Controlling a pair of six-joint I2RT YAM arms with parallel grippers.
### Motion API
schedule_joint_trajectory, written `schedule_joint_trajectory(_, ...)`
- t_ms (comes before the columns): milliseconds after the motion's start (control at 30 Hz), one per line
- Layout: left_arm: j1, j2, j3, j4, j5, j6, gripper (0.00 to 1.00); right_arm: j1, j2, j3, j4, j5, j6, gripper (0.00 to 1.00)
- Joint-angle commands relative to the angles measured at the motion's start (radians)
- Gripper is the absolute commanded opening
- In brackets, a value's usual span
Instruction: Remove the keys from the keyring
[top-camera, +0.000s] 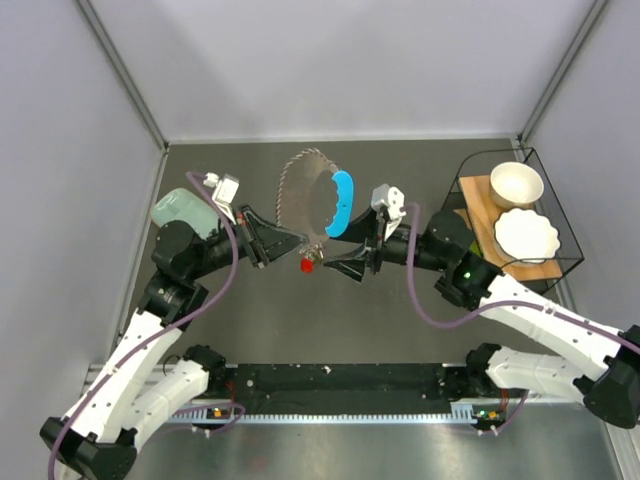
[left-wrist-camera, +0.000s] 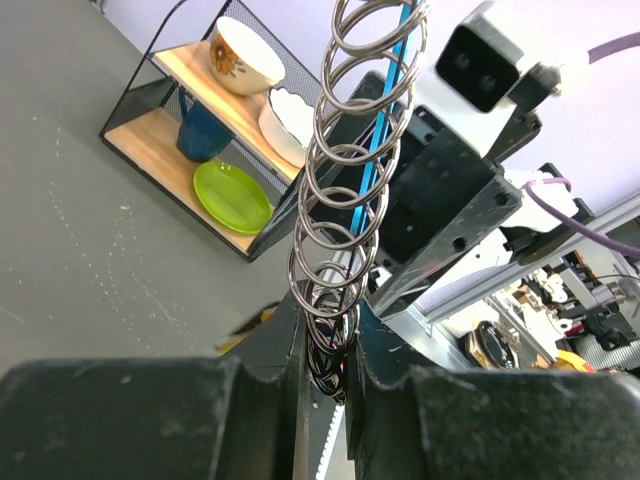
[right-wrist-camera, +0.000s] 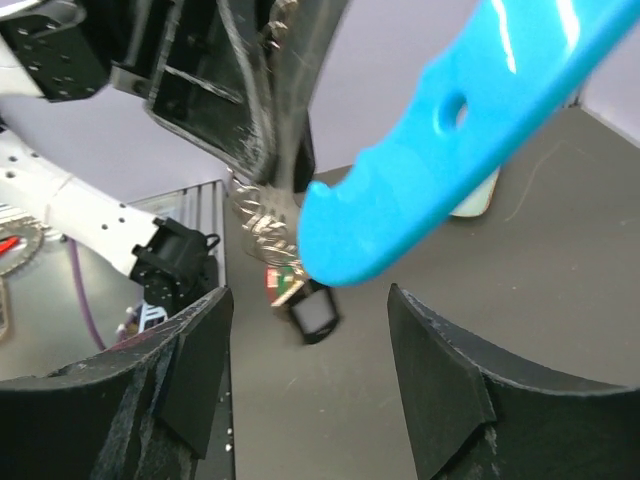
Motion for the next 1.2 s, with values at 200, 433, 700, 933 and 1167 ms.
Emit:
schedule_joint_trajectory(200, -0.003, -0.051, 0.038, 0.065, -0.064, -0.025, 0.00, 0.148, 0.052, 0.039, 0.017, 0.227, -0.172, 0.51)
schedule_joint_trajectory(433, -0.003, -0.060, 0.026, 0.018, -0.119, -0.001, 0.00, 0.260, 0.029, 0.016, 0.034, 0.385, -0.225, 0.55)
schedule_joint_trajectory(700, -0.003, -0.074, 0.020, 0.017, -0.153, -0.011, 0.00, 0.286, 0.028, -0.038, 0.128, 0.411, -0.213, 0.59)
schedule_joint_trajectory(933, -0.003, -0.086, 0.023, -0.015, -0.180, 0.005, 0.00, 0.315, 0.046, -0.023, 0.158, 0.408, -0.228, 0.55)
schedule_joint_trajectory(1167, -0.003, -0.089, 0.015, -0.064, -0.216, 0.047, 0.00, 0.343, 0.010, -0.042, 0.160, 0.465, -0.241, 0.63)
